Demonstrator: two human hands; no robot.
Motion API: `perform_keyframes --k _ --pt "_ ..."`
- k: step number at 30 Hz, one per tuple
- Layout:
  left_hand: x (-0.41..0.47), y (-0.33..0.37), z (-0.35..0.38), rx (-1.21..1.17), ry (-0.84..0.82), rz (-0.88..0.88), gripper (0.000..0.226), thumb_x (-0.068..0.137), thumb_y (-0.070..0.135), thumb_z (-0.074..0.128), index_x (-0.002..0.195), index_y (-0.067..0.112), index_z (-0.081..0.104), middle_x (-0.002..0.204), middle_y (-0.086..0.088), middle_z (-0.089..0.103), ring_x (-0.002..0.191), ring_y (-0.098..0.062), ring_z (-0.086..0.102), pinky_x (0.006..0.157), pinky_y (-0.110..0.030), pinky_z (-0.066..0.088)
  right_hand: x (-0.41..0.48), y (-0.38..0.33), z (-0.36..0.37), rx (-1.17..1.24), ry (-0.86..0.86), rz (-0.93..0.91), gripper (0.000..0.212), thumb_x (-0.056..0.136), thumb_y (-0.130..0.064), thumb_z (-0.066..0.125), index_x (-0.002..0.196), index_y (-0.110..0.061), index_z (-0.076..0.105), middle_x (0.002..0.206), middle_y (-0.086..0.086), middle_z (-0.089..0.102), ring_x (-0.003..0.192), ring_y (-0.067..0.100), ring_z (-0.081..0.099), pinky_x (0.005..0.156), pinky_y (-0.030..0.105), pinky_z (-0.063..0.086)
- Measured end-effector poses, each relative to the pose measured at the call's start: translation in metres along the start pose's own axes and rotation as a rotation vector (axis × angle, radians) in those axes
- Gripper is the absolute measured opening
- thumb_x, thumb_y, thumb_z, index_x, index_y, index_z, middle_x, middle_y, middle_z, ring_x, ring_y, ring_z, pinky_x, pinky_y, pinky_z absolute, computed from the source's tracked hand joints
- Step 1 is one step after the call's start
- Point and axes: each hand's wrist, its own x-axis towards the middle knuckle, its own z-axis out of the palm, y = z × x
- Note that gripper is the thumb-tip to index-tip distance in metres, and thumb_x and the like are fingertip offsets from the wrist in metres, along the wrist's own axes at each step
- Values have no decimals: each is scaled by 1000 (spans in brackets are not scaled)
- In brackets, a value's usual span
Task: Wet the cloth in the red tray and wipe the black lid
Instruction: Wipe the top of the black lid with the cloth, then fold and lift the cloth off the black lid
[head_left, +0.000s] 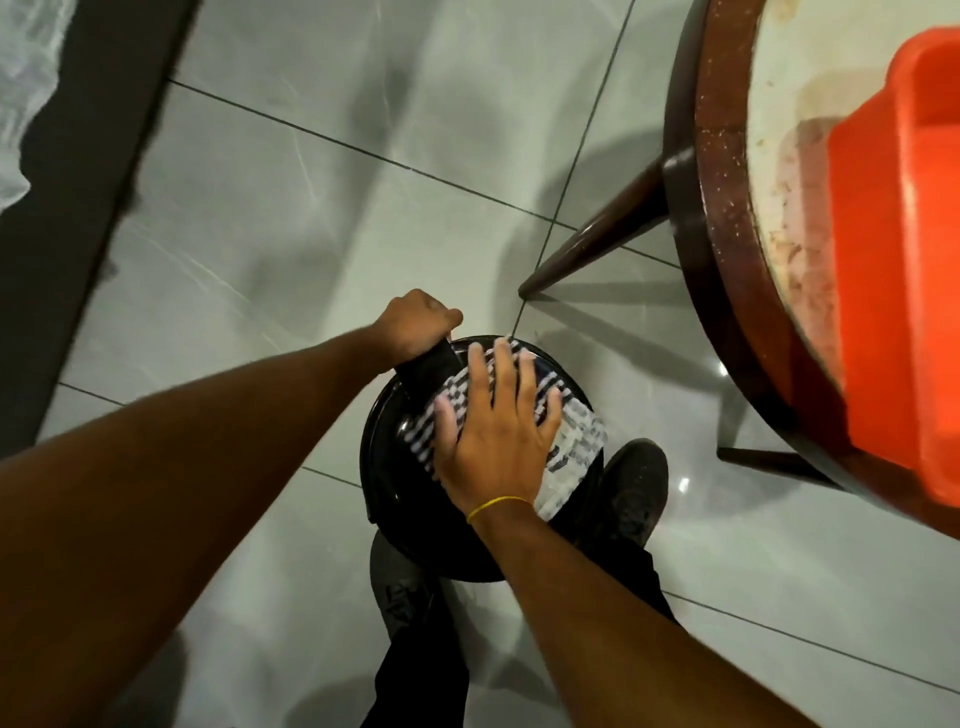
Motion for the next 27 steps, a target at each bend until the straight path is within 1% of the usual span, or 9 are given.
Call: perform_keyframes --k 4,8,10,13,16,19,22,25,27 --pt "-8 7 -6 24 64 9 38 91 31 59 64 8 70 72 -11 73 74 -29 63 62 -33 46 11 -26 -13 162 23 305 66 108 -55 36 168 -27 37 179 0 29 168 26 19 132 62 8" --pt "-36 18 -2 175 331 196 42 103 34 52 75 9 71 76 -10 73 83 -34 68 69 -37 48 15 -3 -43 374 -36 277 73 106 -56 52 168 -27 28 176 0 31 164 23 25 128 62 19" --pt "-59 20 8 242 457 392 32 105 38 53 104 13 73 102 -9 75 104 -30 65 83 -39 49 11 33 -60 346 -110 237 87 96 -56 68 167 -26 27 174 0 31 160 25 32 122 62 30" --pt "-86 33 23 383 195 689 59 95 53 59 146 25 50 142 -4 61 134 -25 49 109 -58 43 1 83 -80 246 -328 223 98 81 -52 83 161 -22 35 161 2 35 149 30 42 114 58 45" --pt "-94 45 41 758 -140 746 91 87 54 70 162 31 23 169 2 34 154 -23 29 118 -69 30 -11 92 -81 371 -314 326 87 73 -44 94 143 -16 49 144 6 41 133 34 51 109 51 49" --pt "-93 65 46 950 -224 751 105 82 39 80 164 33 15 168 -2 29 151 -28 30 113 -63 39 -16 82 -72 341 -260 397 63 74 -43 93 122 -17 61 134 3 43 129 30 46 111 46 48" --pt "-93 91 43 1082 -274 848 79 84 30 78 154 28 41 147 -11 45 130 -34 48 99 -53 52 -18 69 -74 327 -290 362 29 87 -36 81 104 -16 69 122 3 50 118 30 51 102 44 52" --pt "-106 117 34 1140 -385 883 44 96 27 68 138 17 60 143 -13 55 127 -33 59 102 -48 52 -16 64 -100 463 -294 372 5 96 -23 66 96 -18 66 108 3 60 101 31 63 89 45 57" --pt "-122 130 21 1087 -430 884 40 96 28 66 134 16 65 141 -10 64 128 -30 62 105 -42 49 -16 63 -123 506 -344 332 10 94 -14 61 88 -21 56 92 4 62 87 33 64 77 46 57"
